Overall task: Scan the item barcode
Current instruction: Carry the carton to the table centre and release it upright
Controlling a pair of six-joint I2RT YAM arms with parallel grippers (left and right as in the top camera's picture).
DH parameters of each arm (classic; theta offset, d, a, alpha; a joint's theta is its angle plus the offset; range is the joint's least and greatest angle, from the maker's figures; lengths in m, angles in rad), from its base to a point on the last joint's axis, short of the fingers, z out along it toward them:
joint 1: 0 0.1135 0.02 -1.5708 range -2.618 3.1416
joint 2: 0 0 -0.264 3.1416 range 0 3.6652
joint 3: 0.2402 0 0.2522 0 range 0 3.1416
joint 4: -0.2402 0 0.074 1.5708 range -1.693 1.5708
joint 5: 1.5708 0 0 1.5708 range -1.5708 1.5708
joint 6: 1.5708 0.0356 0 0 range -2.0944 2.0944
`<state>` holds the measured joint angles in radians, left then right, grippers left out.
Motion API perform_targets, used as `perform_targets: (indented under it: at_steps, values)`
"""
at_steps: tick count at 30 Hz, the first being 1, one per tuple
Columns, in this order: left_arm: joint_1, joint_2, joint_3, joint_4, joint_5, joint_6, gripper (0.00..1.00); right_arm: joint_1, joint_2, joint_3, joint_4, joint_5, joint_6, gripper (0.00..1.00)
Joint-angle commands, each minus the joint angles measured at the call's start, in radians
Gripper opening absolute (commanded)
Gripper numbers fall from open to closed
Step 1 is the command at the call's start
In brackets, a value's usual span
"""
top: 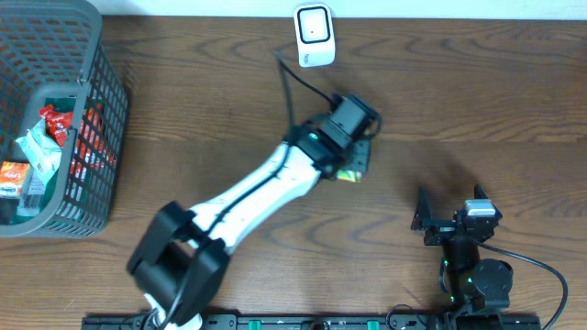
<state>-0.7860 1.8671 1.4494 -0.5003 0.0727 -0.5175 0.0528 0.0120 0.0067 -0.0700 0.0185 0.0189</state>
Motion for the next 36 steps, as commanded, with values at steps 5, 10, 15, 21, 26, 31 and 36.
perform_targets:
  at_steps: [5,10,15,21,26,31,36]
  values:
    - [-0.078,0.101,0.028,0.112,-0.032,0.027,0.32,-0.005,-0.006,-0.002,-0.004,-0.001,0.003,0.99]
    - [-0.112,0.158,0.028,0.172,-0.037,0.027,0.32,-0.005,-0.006,-0.002,-0.004,-0.001,0.002,0.99]
    - [-0.127,0.196,0.028,0.189,-0.074,0.027,0.32,-0.005,-0.006,-0.002,-0.004,-0.001,0.003,0.99]
    - [-0.131,0.208,0.028,0.189,-0.073,0.026,0.59,-0.005,-0.006,-0.002,-0.004,-0.001,0.003,0.99]
    - [-0.132,0.206,0.028,0.189,-0.073,0.027,0.75,-0.005,-0.006,-0.002,-0.004,-0.001,0.003,0.99]
    - [-0.128,0.160,0.029,0.189,-0.074,0.027,0.78,-0.005,-0.006,-0.002,-0.004,-0.001,0.002,0.99]
    - [-0.106,0.060,0.035,0.159,-0.074,0.028,0.80,-0.005,-0.006,-0.002,-0.004,-0.001,0.002,0.99]
